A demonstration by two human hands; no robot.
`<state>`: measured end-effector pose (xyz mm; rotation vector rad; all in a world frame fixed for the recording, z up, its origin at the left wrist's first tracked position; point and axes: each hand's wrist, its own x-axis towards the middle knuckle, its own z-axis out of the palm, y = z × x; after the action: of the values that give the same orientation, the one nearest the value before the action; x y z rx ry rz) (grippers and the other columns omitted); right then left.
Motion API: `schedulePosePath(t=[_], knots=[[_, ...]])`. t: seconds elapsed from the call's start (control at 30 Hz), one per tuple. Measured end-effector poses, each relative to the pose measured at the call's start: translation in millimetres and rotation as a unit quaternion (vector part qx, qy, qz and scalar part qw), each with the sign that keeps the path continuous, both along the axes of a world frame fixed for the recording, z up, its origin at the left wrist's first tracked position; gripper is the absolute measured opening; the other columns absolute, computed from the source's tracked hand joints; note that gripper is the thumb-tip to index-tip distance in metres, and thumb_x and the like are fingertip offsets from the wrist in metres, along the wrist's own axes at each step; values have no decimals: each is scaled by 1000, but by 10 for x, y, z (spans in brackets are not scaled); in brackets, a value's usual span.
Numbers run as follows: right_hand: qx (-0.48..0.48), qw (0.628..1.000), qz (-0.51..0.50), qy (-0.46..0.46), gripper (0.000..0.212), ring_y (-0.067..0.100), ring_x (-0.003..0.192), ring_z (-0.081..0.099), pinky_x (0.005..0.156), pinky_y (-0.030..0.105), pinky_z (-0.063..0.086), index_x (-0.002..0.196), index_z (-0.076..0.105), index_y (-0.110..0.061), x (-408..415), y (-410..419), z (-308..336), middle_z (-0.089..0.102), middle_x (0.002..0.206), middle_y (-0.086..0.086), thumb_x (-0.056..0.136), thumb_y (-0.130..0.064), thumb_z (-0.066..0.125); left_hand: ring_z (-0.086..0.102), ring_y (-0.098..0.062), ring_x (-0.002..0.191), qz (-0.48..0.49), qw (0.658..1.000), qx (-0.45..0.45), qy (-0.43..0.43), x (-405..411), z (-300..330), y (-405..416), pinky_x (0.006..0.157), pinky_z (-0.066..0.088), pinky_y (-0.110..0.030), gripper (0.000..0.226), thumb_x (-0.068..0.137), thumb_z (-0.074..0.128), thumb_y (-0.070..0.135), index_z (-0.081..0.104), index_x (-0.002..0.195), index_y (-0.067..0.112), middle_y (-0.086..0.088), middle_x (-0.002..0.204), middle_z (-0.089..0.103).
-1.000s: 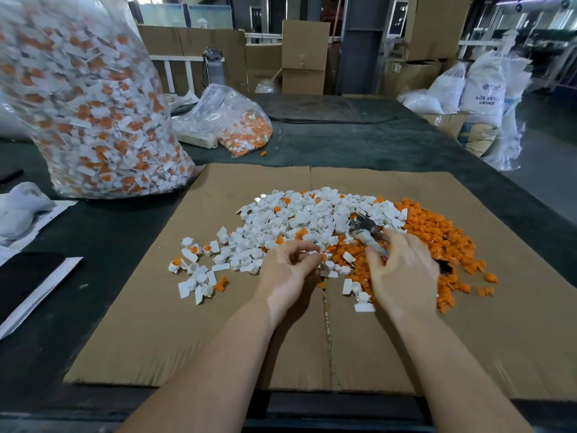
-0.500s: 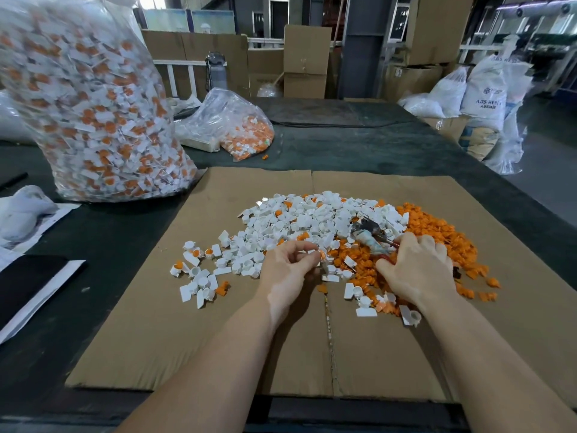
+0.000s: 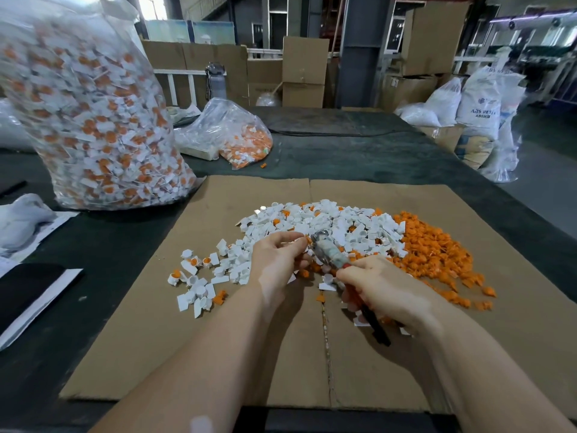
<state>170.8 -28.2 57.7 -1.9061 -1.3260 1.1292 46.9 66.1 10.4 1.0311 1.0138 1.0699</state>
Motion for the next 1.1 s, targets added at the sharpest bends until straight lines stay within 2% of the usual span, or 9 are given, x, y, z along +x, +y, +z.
schedulePosePath(t=[0.1,0.2,0.33,0.5,0.6,0.83,0.97,1.03,1.1], knots=[[-31,997,-2,72,14,26,67,49,60,38,42,78,49,-6,-6,-22,21,50,71,14,90,-14,46,56,-7,45,4,1000,-3,9,2,18,7,46,51,-19,7,90,58,2,63,87,6,-11,72,60],[-38,995,12,86,10,26,68,48,55,32,41,78,46,-6,-12,-32,37,49,68,12,87,-5,42,55,-7,46,6,1000,-5,14,13,25,8,46,51,-18,7,90,58,2,63,87,6,-11,74,61],[-16,999,38,10,12,17,59,53,47,20,42,78,48,-6,5,-16,36,52,68,8,87,-4,42,56,-8,49,18,1000,-4,19,32,9,7,52,52,-19,6,90,58,1,63,88,5,-10,72,60],[34,995,42,-87,21,20,61,52,49,27,46,73,47,-12,-23,5,-15,58,76,14,93,-15,44,56,-5,46,29,1000,-5,10,60,-27,-16,53,52,-18,6,89,60,1,62,86,6,-7,69,62],[64,985,45,-155,23,23,66,56,63,37,48,75,50,-12,-30,2,-42,64,86,18,95,-24,47,56,-6,48,32,999,-3,5,66,-26,-36,53,53,-18,6,89,60,1,62,86,6,-8,70,63],[68,981,25,-182,26,29,78,62,72,42,50,73,48,-16,-50,-9,-140,61,86,11,94,-32,52,54,-3,43,35,999,-10,-5,75,-28,-106,48,52,-18,8,89,58,-2,62,88,4,-9,68,58],[87,982,-20,-167,35,13,73,52,58,27,38,91,56,-19,96,-17,-221,53,88,-2,83,-52,59,54,-12,51,13,1000,-7,7,24,-68,-101,63,56,-38,11,90,58,1,63,99,2,-10,67,56],[115,963,-76,-231,37,13,79,51,62,27,40,96,54,-20,200,14,-268,52,89,-4,82,-54,59,52,-16,55,-5,999,18,29,-16,-113,-121,71,55,-47,16,91,58,2,65,105,3,-10,65,55],[133,931,-114,-320,40,17,91,50,70,31,43,101,53,-20,291,67,-319,54,95,-2,83,-55,57,53,-10,57,-30,991,75,103,-60,-162,-139,77,55,-40,21,92,57,6,67,110,10,-5,67,59]])
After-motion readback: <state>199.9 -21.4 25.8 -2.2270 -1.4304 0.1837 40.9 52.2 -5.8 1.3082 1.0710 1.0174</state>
